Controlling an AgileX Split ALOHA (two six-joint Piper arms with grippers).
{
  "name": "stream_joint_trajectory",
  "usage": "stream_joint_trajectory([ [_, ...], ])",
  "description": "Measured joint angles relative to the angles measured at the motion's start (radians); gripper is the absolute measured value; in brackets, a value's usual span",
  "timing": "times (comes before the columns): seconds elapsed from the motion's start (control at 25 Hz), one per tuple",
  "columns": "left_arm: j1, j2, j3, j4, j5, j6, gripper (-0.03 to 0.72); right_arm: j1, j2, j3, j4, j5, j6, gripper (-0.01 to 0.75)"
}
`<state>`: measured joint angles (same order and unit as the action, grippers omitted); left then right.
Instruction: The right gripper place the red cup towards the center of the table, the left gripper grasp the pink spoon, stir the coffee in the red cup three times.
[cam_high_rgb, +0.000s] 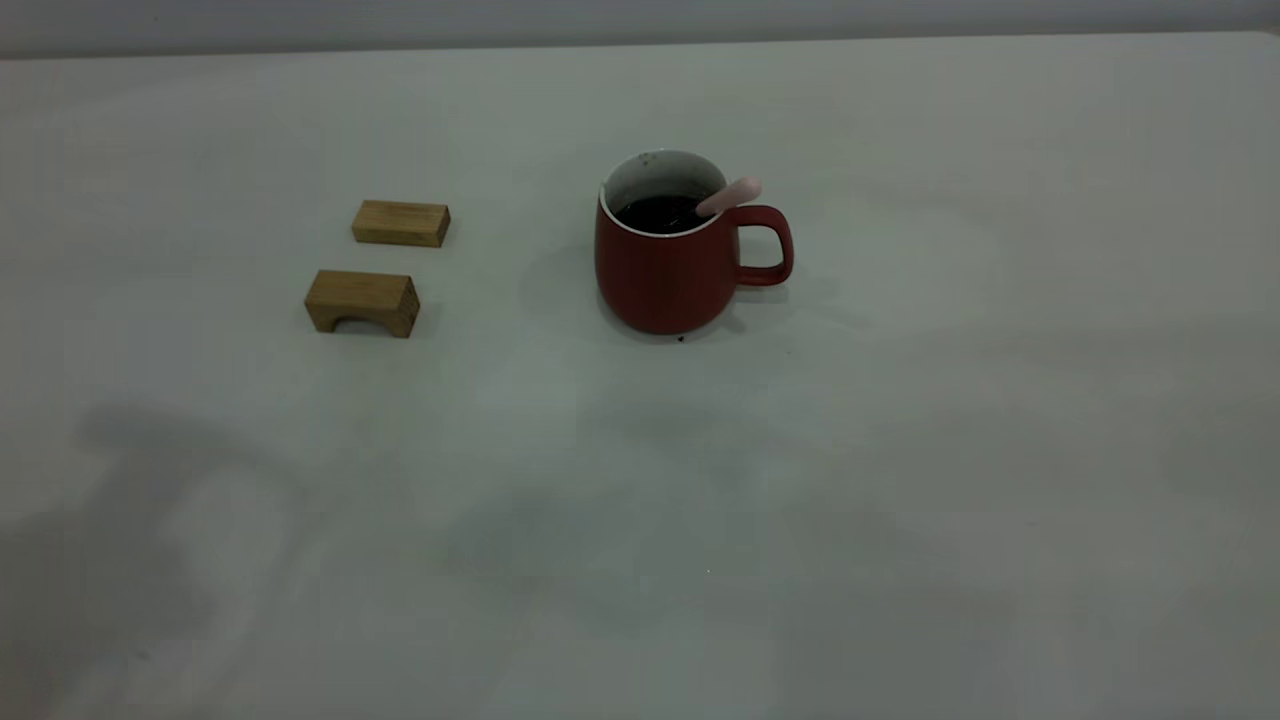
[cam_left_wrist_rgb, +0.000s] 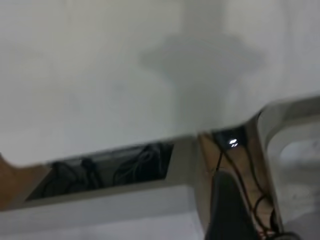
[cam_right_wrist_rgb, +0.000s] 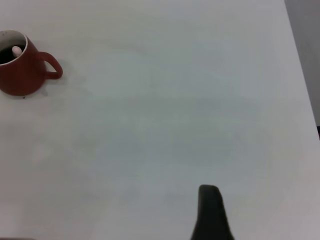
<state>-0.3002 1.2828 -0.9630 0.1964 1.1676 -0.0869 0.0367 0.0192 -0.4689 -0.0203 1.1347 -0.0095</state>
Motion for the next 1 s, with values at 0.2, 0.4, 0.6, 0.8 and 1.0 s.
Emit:
stream_joint_trajectory([
  [0.2, 0.071, -0.266, 0.215, -0.022, -0.008, 0.000, 0.513, 0.000, 0.000, 0.000, 0.000, 0.000, 0.000, 0.585],
  [0.4, 0.249, -0.527, 0.346, -0.080, -0.033, -0.001, 0.513, 0.000, 0.000, 0.000, 0.000, 0.000, 0.000, 0.585],
  [0.6, 0.313, -0.794, 0.432, -0.129, -0.041, -0.001, 0.513, 0.000, 0.000, 0.000, 0.000, 0.000, 0.000, 0.585],
  [0.8, 0.313, -0.999, 0.469, -0.137, -0.055, -0.001, 0.513, 0.000, 0.000, 0.000, 0.000, 0.000, -0.001, 0.585],
  [1.0, 0.320, -1.114, 0.476, -0.137, -0.052, -0.001, 0.513, 0.000, 0.000, 0.000, 0.000, 0.000, -0.001, 0.585],
])
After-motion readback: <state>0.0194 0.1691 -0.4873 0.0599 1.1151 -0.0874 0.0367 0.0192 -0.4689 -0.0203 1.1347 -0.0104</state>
